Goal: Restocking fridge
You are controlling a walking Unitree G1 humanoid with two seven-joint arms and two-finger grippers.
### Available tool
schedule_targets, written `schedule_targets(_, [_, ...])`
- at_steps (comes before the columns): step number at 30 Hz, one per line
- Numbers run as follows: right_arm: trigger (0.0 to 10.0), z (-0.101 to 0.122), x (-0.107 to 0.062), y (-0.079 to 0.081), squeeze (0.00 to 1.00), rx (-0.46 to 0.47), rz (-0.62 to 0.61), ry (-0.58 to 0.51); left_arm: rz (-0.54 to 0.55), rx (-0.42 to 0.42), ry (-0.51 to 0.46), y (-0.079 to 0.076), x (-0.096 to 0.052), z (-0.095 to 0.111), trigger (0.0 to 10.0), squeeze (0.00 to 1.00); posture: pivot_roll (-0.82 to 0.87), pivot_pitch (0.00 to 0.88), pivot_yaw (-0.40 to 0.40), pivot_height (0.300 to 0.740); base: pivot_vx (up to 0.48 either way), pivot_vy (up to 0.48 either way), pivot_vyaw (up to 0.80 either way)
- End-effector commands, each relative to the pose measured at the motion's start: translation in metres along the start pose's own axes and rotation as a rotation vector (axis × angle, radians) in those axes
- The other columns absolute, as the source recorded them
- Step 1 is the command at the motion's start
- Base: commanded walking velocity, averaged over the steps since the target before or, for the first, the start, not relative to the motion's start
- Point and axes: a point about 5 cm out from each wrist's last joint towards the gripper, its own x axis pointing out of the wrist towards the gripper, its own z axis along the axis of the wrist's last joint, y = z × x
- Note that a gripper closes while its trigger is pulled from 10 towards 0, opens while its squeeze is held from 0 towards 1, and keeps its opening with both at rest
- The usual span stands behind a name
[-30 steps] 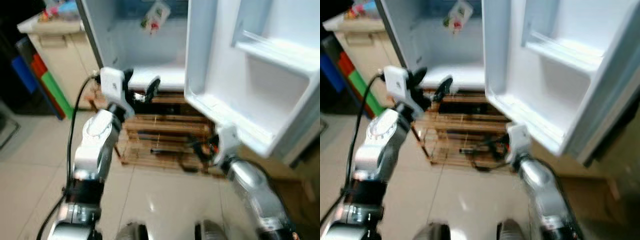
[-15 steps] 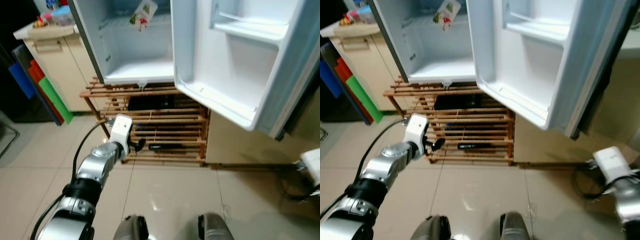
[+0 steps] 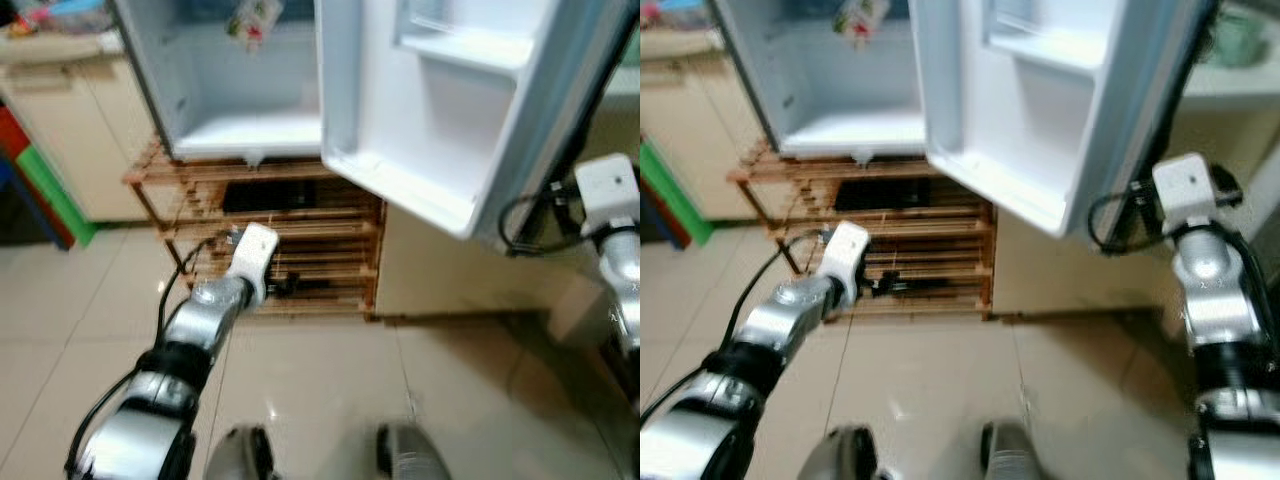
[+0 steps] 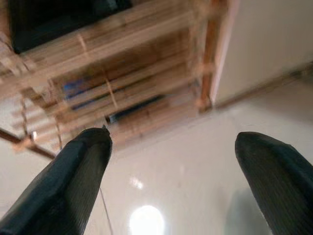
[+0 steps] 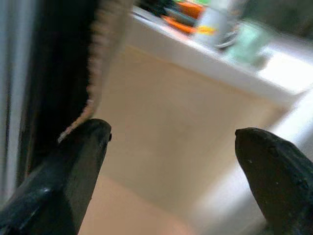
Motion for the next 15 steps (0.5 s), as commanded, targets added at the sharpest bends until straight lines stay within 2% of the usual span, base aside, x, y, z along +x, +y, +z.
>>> schedule_targets(1, [10.0,0.031,0.001,0.054,0.0,0.096,0.261,-0.121,-0.002,0.01,-0.019,-0.004,0.002,0.004,10.0,0.0,-0.29,0.0,0.05,0.663,0.0,0.0,0.0])
schedule_targets(4, [10.0,0.046,-0.009,0.088,0.0,0.143,0.454,-0.165,-0.007,0.011,-0.011,-0.007,0.003,0.0,10.0,0.0,-0.3,0.0,0.049,0.663,0.0,0.0,0.0])
schedule_targets(5, [10.0,0.046,-0.009,0.088,0.0,0.143,0.454,-0.165,-0.007,0.011,-0.011,-0.007,0.003,0.0,10.0,0.0,-0.3,0.0,0.049,0.663,0.0,0.0,0.0])
schedule_targets(6, [10.0,0.066,-0.018,0.114,0.0,0.249,0.585,-0.214,-0.015,0.015,-0.001,-0.009,0.004,-0.004,10.0,0.0,-0.31,0.0,0.047,0.663,0.0,0.0,0.0])
schedule_targets(7, [10.0,0.066,-0.018,0.114,0.0,0.249,0.585,-0.214,-0.015,0.015,-0.001,-0.009,0.004,-0.004,10.0,0.0,-0.31,0.0,0.047,0.663,0.0,0.0,0.0])
schedule_targets(10, [10.0,0.104,-0.039,0.144,0.0,0.422,0.786,-0.301,-0.032,0.028,0.01,-0.014,0.005,-0.006,10.0,0.0,-0.31,0.0,0.046,0.663,0.0,0.0,0.0])
schedule_targets(12, [10.0,0.118,-0.051,0.151,0.0,0.475,0.877,-0.336,-0.04,0.033,0.015,-0.016,0.006,-0.006,10.0,0.0,-0.31,0.0,0.046,0.663,0.0,0.0,0.0])
schedule_targets(14, [10.0,0.121,-0.053,0.15,0.0,0.494,0.89,-0.343,-0.043,0.034,0.021,-0.016,0.006,-0.008,10.0,0.0,-0.31,0.0,0.045,0.663,0.0,0.0,0.0])
schedule_targets(15, [10.0,0.118,-0.045,0.142,0.0,0.508,0.839,-0.323,-0.049,0.036,0.034,-0.018,0.006,-0.011,10.0,0.0,-0.31,0.0,0.044,0.663,0.0,0.0,0.0])
